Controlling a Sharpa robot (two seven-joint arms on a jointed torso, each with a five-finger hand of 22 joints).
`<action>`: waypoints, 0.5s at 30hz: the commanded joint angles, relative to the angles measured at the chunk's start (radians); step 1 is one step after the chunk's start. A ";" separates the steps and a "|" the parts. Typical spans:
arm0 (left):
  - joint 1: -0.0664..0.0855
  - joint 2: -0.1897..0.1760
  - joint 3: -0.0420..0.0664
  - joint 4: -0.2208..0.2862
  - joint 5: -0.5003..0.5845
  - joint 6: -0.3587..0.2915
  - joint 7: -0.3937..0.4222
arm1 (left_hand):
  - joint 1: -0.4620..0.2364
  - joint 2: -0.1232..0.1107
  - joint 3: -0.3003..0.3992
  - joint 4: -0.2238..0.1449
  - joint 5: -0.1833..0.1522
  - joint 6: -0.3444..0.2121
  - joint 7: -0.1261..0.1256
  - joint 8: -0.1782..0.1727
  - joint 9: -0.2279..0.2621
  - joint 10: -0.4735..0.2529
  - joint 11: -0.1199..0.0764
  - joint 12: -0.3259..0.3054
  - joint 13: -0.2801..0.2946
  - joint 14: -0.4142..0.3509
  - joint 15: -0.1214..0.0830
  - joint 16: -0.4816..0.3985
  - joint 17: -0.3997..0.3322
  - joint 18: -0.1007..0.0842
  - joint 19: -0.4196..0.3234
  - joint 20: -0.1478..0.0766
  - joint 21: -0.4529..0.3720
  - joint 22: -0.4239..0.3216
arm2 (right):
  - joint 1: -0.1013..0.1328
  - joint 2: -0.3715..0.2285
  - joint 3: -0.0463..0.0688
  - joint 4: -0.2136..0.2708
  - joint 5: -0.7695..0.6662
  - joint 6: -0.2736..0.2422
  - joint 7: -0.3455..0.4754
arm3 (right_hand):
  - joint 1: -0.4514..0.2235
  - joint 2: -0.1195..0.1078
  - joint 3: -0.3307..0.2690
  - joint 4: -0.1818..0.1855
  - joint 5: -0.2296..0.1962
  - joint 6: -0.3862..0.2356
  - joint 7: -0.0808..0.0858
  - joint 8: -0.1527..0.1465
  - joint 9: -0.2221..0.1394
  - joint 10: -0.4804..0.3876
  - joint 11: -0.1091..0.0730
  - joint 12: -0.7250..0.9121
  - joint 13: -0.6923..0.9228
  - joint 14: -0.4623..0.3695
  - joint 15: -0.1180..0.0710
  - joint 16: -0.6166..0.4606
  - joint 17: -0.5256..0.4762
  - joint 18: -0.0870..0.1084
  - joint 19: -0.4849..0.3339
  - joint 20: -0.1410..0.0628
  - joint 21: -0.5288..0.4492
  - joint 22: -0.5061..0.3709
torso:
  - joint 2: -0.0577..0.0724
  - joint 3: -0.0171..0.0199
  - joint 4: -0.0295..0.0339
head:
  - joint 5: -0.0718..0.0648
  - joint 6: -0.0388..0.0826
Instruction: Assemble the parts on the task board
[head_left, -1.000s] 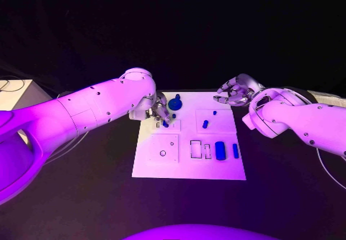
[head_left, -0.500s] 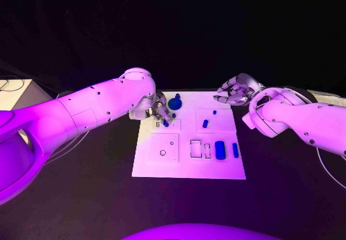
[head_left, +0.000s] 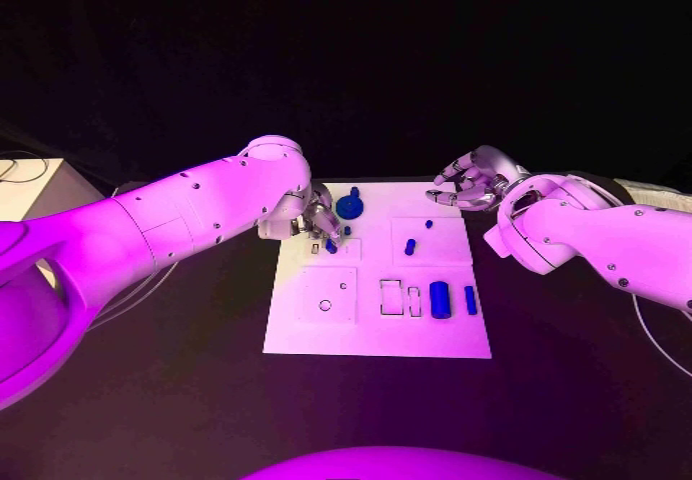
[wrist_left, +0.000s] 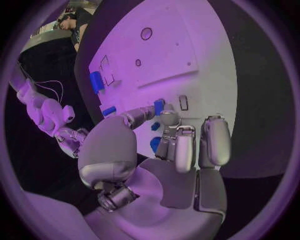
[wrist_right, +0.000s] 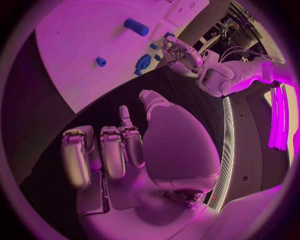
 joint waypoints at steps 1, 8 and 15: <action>-0.012 0.003 -0.006 0.000 0.008 0.022 -0.007 | -0.001 -0.011 -0.016 0.006 -0.001 0.019 -0.013 -0.008 -0.001 -0.001 -0.007 0.004 0.000 0.100 -0.008 0.005 0.252 -0.013 0.008 -0.001 0.002 0.010 | 0.000 0.000 0.000 0.002 -0.009 0.009 0.005 | -0.003 -0.002 0.007 0.000 0.004 -0.004 -0.002 0.006 -0.001 0.024 -0.002 -0.001 0.187 0.107 0.001 0.002 0.258 -0.014 0.105 -0.001 0.002 0.263 | 0.000 -0.0001 0.0008 | 0.000 0.000; -0.012 0.003 -0.007 -0.001 0.008 0.019 -0.007 | -0.013 -0.025 -0.089 0.045 -0.008 0.031 -0.011 -0.022 -0.004 -0.003 -0.006 0.005 0.003 0.100 -0.007 0.005 0.252 -0.013 0.009 -0.001 0.001 0.010 | 0.000 0.000 0.000 0.002 -0.009 0.009 0.005 | -0.003 -0.002 0.007 0.000 0.004 -0.004 -0.002 0.006 -0.001 0.024 -0.002 -0.001 0.187 0.107 0.001 0.002 0.258 -0.014 0.105 -0.001 0.002 0.263 | 0.000 -0.0003 0.0001 | 0.000 0.000; -0.012 0.004 -0.007 0.000 0.009 0.017 -0.007 | -0.016 -0.024 -0.129 0.070 -0.010 0.035 -0.010 -0.029 -0.004 -0.003 -0.005 0.006 0.005 0.100 -0.006 0.005 0.252 -0.013 0.009 -0.001 0.000 0.010 | 0.000 -0.001 0.000 0.003 -0.011 0.009 0.004 | -0.005 -0.003 0.010 0.000 0.005 -0.005 -0.002 0.005 -0.002 0.024 -0.002 -0.002 0.186 0.106 0.001 0.002 0.257 -0.014 0.105 -0.002 0.002 0.263 | 0.000 0.0001 -0.0002 | 0.000 0.000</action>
